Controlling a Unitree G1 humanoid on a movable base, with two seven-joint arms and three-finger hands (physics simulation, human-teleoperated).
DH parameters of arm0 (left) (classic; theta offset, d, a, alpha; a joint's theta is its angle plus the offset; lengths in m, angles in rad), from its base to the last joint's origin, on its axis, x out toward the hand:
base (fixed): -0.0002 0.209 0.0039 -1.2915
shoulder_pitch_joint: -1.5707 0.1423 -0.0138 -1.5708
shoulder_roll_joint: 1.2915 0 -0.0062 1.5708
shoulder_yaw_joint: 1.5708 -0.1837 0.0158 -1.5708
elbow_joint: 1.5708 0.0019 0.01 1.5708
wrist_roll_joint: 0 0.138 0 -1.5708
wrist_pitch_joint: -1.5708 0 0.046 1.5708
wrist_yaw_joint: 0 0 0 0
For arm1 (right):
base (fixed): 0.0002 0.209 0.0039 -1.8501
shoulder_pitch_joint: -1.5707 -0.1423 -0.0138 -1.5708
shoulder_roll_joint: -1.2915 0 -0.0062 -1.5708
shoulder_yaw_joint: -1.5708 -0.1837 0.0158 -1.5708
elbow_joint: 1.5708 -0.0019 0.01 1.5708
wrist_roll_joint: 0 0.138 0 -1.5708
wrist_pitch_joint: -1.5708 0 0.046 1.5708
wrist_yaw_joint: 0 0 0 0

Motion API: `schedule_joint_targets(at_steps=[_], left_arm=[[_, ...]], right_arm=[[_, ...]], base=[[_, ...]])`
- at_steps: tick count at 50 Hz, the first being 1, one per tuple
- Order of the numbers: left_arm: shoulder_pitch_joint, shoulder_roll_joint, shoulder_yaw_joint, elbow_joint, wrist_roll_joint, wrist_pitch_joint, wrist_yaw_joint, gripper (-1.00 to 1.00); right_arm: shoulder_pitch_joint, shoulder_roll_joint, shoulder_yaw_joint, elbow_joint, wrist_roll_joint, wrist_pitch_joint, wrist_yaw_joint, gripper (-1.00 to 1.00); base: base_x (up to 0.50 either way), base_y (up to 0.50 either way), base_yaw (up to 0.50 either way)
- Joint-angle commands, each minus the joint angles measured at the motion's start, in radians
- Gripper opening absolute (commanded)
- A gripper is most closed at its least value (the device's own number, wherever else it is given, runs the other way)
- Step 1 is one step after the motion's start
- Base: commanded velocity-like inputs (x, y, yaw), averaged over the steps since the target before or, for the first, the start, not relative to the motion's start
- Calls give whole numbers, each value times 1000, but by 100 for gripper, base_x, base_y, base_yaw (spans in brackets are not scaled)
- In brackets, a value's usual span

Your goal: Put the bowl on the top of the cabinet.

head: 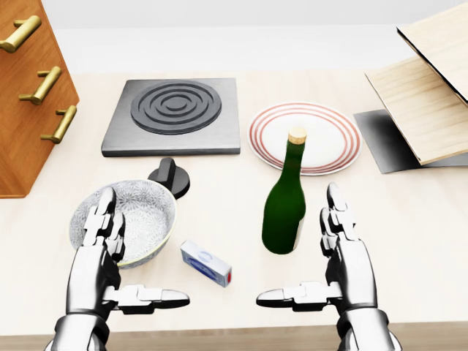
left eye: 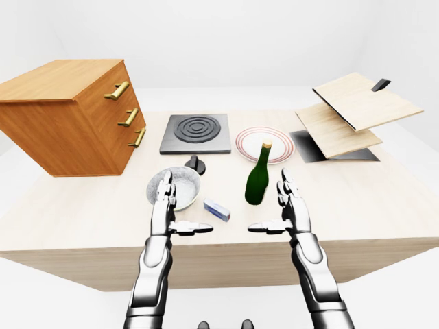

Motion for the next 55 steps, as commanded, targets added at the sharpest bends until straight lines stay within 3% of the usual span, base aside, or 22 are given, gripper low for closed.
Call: schedule_joint_targets(at_steps=[1,9,10,12,13,18,22,25,27,38,55], left_arm=[[-38,13,22,60,-10,0,-19,100],[-12,12,20,34,-12,-13,-20,100],[-9,12,20,26,-11,-21,-21,100],[6,9,23,-40,-8,-75,-11,100],[15,8,24,-92,-6,-88,-5,100],[61,4,46,-339,23,-88,48,100],[95,-4,54,-429,31,-88,63,100],[106,-4,60,-464,46,-88,68,100],[117,-6,61,-491,58,-88,69,100],[127,-8,60,-510,84,-88,65,100],[127,-6,56,-477,83,-88,51,100]], right_arm=[[-14,-12,-22,50,3,-34,23,100],[2,-10,-15,39,-7,-49,19,100],[5,-10,-14,31,-12,-58,16,100],[22,-10,-13,-39,-38,-74,-2,100],[35,-8,-13,-105,-50,-74,-14,100],[66,-9,-14,-325,-144,-74,-58,100],[90,-5,-9,-414,-194,-74,-61,100],[101,-6,-11,-336,-226,-74,-83,100],[103,-1,-9,-433,-225,-74,-61,100],[103,-3,-5,-427,-255,-74,-65,100],[111,-1,4,-447,-258,-74,-55,100]], base=[[0,0,0],[0,0,0],[0,0,0],[0,0,0],[0,0,0],[0,0,0],[0,0,0],[0,0,0],[0,0,0],[0,2,0],[0,50,0]])
